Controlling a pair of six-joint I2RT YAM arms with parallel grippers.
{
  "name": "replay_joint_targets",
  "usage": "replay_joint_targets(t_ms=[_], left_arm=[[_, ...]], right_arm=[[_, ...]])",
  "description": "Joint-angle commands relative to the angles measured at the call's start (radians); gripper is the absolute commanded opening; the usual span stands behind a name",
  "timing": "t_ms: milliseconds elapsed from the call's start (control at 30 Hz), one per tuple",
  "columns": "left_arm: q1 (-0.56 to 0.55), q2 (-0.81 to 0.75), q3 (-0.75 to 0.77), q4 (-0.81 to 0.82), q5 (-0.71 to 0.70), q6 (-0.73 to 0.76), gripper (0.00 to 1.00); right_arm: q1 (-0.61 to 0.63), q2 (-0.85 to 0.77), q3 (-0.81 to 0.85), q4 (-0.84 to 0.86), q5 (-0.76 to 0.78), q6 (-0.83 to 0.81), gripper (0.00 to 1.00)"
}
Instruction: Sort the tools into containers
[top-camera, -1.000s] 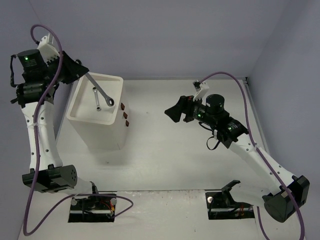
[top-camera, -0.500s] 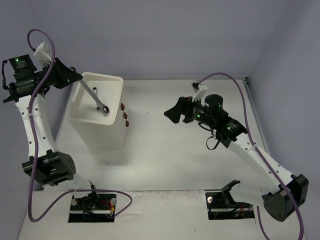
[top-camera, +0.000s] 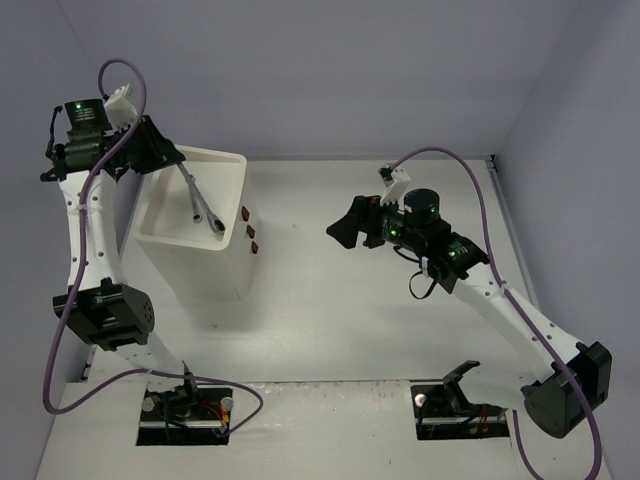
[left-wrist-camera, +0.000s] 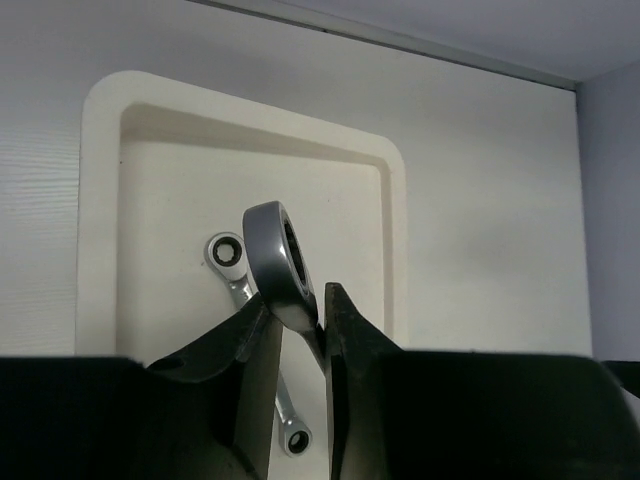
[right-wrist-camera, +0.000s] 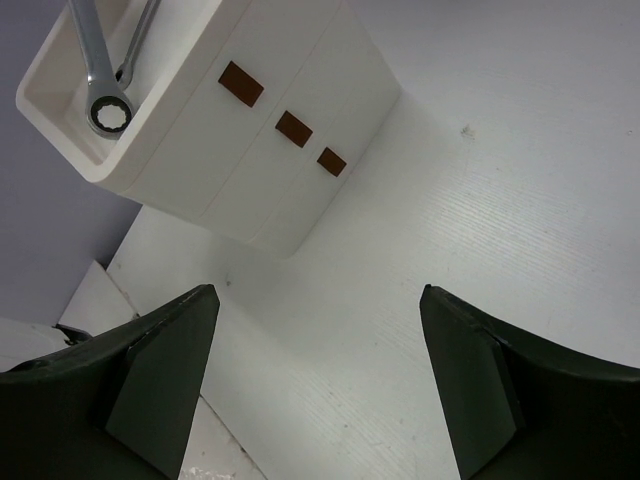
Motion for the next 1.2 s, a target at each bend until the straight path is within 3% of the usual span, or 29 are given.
replay_joint_targets(t_ms=[0, 100, 367, 700, 1000, 1167], left_arm=[[-0.036, 0.024, 0.058, 0.015, -0.244, 0.105, 0.19], [-0.06, 0.045, 0.081, 0.015, -0.311, 0.108, 0.29], [-0.099, 0.049, 0.061, 0.014, -0.364, 0.11, 0.44], [-0.125, -0.086, 0.083, 0.015, -0.371, 0.106, 0.67], [-0.133, -0.292, -0.071, 0.092, -0.358, 0.093, 0.69], [-0.182, -0.283, -0.172, 0.172, -0.321, 0.05, 0.5]], right_arm=[[-0.007, -0.004, -0.011, 0.057, -0.007, -0.013, 0.8], [-0.007, -0.01, -0.024, 0.058, -0.001, -0.013, 0.8], [-0.008, -0.014, -0.029, 0.055, 0.015, -0.025, 0.81], [-0.049, -0.025, 0.018, 0.003, 0.074, -0.085, 0.87], [-0.091, -0.062, 0.084, -0.12, 0.241, -0.197, 0.94], [-0.095, -0.094, 0.073, -0.16, 0.292, -0.196, 0.95]])
